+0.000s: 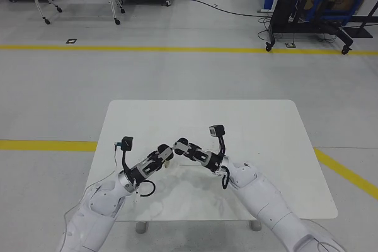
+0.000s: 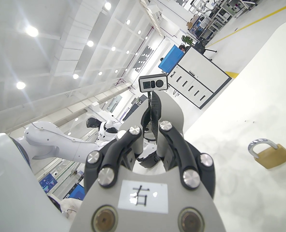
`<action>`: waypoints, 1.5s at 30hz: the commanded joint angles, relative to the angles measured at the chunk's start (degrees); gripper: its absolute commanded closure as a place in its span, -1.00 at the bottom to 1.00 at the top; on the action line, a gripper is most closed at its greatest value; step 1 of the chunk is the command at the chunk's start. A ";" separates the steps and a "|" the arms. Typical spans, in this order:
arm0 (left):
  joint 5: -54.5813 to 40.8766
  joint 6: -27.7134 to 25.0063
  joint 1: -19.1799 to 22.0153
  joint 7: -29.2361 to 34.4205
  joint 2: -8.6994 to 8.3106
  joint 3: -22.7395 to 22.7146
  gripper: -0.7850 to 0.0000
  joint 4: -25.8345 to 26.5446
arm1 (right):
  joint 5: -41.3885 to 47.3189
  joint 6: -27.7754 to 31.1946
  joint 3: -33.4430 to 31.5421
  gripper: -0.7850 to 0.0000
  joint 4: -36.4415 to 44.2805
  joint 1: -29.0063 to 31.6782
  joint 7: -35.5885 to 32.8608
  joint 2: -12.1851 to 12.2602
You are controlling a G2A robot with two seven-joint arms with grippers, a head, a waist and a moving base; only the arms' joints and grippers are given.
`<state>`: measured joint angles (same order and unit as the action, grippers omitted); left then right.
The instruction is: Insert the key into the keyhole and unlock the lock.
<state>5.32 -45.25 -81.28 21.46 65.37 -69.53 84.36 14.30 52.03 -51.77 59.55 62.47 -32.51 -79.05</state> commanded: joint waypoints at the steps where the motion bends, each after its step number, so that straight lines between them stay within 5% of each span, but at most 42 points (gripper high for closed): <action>1: -0.23 0.09 -0.02 -0.90 0.00 -0.43 1.00 -0.10 | 0.57 -0.02 -0.05 -1.00 0.04 0.11 -0.03 -0.01; 13: -0.28 0.76 -0.09 -3.36 -0.07 -2.08 1.00 -0.64 | 0.85 -0.20 -0.40 -1.00 -0.22 0.08 0.19 0.05; 18: 1.62 4.11 -0.42 -2.04 -0.18 -2.10 1.00 -0.15 | -5.62 -7.01 -1.29 -1.00 -0.19 -0.57 -2.35 0.94; 26: -18.29 8.71 1.59 20.26 -1.25 -1.42 1.00 -1.80 | -4.04 -11.10 -6.86 -1.00 4.63 1.93 -15.31 4.16; 27: -18.91 8.99 2.04 23.11 -1.49 -1.74 1.00 -2.09 | -1.96 -12.19 -7.32 -0.97 4.99 2.35 -17.86 4.47; 29: -18.74 8.88 2.35 27.05 -1.81 -1.72 1.00 -2.41 | 0.89 -14.27 -8.36 0.04 5.15 2.69 -22.27 5.09; 35: -18.05 8.90 3.17 34.37 -2.22 -0.07 1.00 -2.82 | 1.87 -17.76 -8.29 0.22 5.28 2.47 -28.28 5.80; 45: -16.39 8.35 3.61 34.14 -2.42 1.13 1.00 -3.31 | 2.75 -18.46 -6.57 0.29 5.05 1.88 -29.97 5.84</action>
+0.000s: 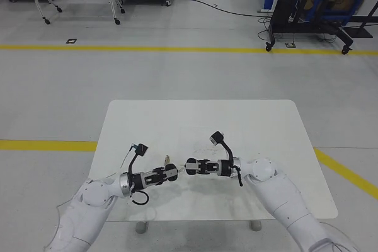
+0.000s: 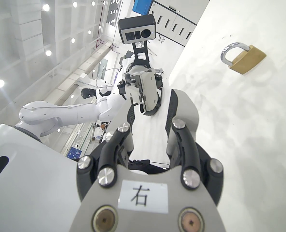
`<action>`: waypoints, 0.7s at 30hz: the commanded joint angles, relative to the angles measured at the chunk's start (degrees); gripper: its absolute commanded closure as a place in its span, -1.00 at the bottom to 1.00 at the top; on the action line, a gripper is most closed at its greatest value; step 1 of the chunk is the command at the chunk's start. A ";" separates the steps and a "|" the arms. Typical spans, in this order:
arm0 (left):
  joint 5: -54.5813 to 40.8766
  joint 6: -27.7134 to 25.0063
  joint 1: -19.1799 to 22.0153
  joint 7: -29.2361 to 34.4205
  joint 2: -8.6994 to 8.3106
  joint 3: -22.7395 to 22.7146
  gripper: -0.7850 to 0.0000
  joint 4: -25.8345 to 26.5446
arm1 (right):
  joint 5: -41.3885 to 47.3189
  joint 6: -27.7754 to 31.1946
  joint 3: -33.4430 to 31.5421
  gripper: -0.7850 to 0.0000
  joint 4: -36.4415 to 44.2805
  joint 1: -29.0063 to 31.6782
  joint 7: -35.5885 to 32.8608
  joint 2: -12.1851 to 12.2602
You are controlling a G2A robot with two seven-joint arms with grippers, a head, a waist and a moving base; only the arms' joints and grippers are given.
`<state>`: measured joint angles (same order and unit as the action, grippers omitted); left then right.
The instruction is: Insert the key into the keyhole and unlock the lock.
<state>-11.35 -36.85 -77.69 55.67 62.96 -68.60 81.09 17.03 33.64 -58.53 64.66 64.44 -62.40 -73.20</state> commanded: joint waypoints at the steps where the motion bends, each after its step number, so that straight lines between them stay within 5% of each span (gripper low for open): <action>1: 0.55 -0.10 0.05 -0.17 -0.02 0.38 1.00 0.01 | -0.12 -0.13 0.39 0.33 -0.14 -0.20 -0.03 -0.02; 9: 0.76 0.05 0.24 -0.87 -0.17 1.04 1.00 -0.09 | -0.51 0.12 1.45 0.37 -0.34 -0.71 -0.05 0.01; 21: 2.03 -0.17 0.43 -1.62 -0.51 1.48 1.00 0.11 | -0.38 0.89 2.67 0.77 -0.77 -1.21 -0.07 0.09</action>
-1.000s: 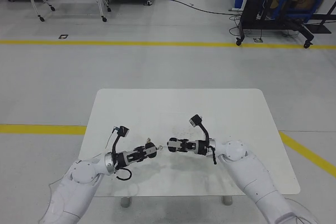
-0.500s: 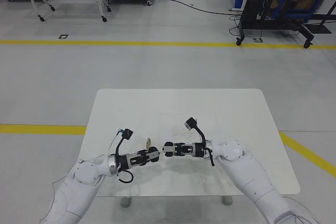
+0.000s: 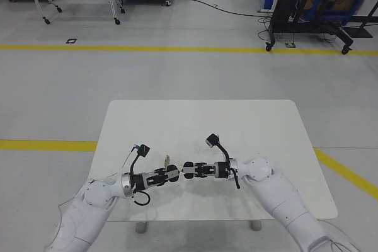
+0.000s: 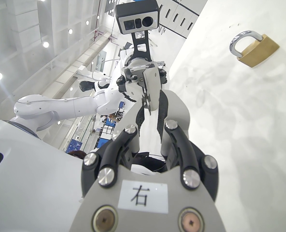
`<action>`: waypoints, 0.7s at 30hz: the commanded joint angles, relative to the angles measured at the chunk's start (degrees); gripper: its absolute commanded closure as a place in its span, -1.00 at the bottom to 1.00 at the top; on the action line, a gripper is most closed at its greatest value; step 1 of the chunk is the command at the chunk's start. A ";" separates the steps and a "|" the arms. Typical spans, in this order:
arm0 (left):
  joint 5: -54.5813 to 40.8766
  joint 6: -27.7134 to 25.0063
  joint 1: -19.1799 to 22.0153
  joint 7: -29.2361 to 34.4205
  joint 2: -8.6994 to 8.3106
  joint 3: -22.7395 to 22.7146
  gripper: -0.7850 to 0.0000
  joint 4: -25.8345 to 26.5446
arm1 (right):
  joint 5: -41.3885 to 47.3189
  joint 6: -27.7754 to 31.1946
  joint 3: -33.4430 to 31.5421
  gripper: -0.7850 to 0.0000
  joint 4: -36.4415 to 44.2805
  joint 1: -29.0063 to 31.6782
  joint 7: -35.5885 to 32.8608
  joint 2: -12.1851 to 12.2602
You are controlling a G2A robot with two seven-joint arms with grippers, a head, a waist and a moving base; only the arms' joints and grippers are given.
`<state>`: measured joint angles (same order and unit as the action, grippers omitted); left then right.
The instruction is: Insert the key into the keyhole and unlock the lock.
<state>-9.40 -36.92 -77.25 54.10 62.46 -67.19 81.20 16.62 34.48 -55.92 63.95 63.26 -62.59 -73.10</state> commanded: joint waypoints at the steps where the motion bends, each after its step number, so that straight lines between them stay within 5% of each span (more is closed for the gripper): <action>1: 0.12 -0.16 -0.01 -0.06 -0.04 0.17 1.00 0.01 | 0.03 0.10 0.15 0.81 -0.13 -0.08 0.22 0.00; 4: 0.27 -0.07 0.06 -0.22 -0.11 0.31 1.00 -0.03 | 0.05 0.16 0.50 1.00 -0.27 -0.25 0.21 0.00; 8: 0.62 -0.29 0.20 -0.69 -0.20 0.46 1.00 -0.03 | 0.37 0.35 0.84 1.00 -0.28 -0.39 -0.06 0.03; 9: 0.72 -0.38 0.21 -1.06 -0.20 0.52 0.74 -0.04 | 0.43 0.38 0.88 1.00 -0.31 -0.43 -0.07 0.05; 10: 0.80 -0.37 0.26 -1.39 -0.20 0.58 -0.91 -0.07 | 0.40 0.54 0.87 1.00 -0.32 -0.47 0.05 0.08; 21: -2.06 -3.74 0.12 -9.50 0.01 -0.62 -1.00 0.06 | -3.40 4.11 -1.94 1.00 1.06 0.58 7.46 0.97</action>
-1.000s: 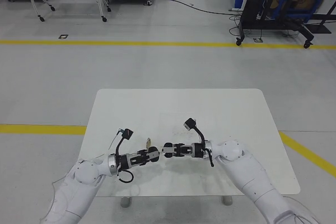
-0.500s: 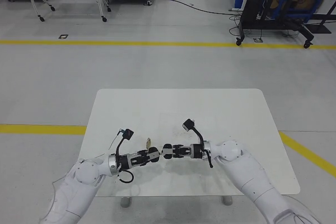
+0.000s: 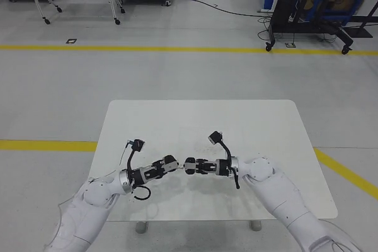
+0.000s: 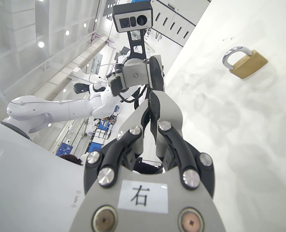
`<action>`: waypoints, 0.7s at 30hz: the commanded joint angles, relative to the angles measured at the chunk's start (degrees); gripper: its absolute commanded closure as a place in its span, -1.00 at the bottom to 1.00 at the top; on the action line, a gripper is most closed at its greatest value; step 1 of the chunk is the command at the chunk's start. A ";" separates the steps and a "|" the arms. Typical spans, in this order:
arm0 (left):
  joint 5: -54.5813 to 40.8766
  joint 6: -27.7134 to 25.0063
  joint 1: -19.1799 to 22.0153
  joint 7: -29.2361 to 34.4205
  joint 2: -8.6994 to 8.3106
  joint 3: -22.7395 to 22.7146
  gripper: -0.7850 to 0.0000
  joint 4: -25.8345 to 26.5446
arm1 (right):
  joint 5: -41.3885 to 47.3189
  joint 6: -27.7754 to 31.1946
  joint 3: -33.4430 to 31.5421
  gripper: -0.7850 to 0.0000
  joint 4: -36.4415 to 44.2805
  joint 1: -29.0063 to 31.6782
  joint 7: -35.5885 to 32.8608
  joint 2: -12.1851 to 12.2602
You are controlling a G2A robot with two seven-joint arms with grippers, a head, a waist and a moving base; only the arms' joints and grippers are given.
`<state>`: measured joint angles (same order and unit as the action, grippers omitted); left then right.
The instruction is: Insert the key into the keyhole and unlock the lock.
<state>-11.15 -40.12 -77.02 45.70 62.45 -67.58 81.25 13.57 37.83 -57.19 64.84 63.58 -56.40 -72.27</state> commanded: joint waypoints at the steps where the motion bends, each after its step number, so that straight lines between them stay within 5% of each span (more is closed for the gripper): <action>1: -0.45 -1.11 -0.13 -2.57 0.04 -0.70 -1.00 -0.03 | -0.65 1.88 -1.77 1.00 0.55 0.61 3.03 0.36; 9: 4.96 -5.97 -1.37 -13.90 0.30 -3.38 -1.00 1.35 | -14.00 6.10 -13.18 1.00 8.09 7.72 22.16 2.73; 15: 36.63 -4.49 -3.88 -29.91 0.81 -5.39 -1.00 4.78 | -22.10 6.58 -19.52 1.00 15.17 14.24 35.77 3.44; 21: 60.45 -0.11 -3.21 -37.64 1.43 -2.03 -1.00 5.11 | -22.70 6.31 -19.79 1.00 15.36 14.50 36.52 3.45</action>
<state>42.07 -41.26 -80.44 9.38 63.86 -70.06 86.41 -9.12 44.12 -76.98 80.20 78.07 -19.88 -68.82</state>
